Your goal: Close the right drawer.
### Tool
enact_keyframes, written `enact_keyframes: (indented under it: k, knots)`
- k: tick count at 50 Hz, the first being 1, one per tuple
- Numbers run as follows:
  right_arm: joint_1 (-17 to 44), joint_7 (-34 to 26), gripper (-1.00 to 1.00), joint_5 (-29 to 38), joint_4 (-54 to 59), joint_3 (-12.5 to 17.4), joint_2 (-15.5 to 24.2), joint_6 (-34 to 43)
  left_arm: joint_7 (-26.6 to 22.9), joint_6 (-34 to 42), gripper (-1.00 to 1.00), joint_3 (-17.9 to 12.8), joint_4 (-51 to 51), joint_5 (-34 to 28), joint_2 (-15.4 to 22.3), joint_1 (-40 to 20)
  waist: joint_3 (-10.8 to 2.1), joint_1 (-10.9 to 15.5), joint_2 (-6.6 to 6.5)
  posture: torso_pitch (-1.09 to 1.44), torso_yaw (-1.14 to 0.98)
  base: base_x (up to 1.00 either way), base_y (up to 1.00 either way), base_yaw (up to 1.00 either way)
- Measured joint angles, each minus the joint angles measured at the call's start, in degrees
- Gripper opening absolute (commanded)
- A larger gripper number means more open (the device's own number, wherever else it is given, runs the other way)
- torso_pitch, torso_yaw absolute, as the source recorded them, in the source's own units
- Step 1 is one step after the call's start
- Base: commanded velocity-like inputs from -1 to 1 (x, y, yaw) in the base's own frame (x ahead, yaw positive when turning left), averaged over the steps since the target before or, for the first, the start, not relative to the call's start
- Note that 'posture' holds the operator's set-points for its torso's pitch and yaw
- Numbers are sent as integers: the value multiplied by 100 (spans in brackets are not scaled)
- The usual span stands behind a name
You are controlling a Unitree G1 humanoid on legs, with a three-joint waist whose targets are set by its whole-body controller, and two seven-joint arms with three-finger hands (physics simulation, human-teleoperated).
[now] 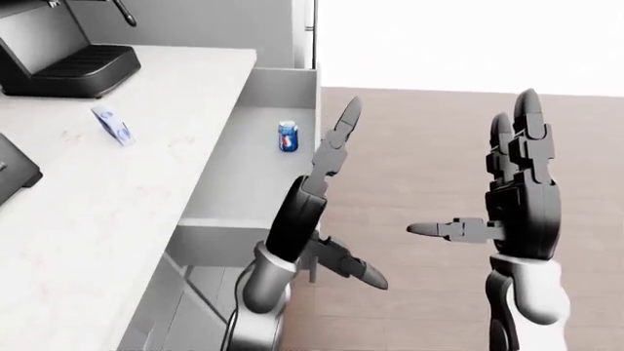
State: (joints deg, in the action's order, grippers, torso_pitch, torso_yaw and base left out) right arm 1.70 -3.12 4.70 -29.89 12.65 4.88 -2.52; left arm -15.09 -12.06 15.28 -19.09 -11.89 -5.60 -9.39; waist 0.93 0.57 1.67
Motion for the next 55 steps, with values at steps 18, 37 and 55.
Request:
enact_keyframes:
  k: [18,37,55]
  knots:
    - [121,90,100,-167,-141,410,191,167,-10,-330,100,270,521,-216,-171,9,-6,5,39,0,0,0,0,0]
    - [115,68,100,-156,-80,359,176,145,-108,-694,100,404,1809,-139,-541,-237,-16,-1,77,0,0,0,0,0]
    - [113,53,100,-126,-73,332,168,140,-378,-958,100,607,2847,-46,-662,-79,-12,6,99,0,0,0,0,0]
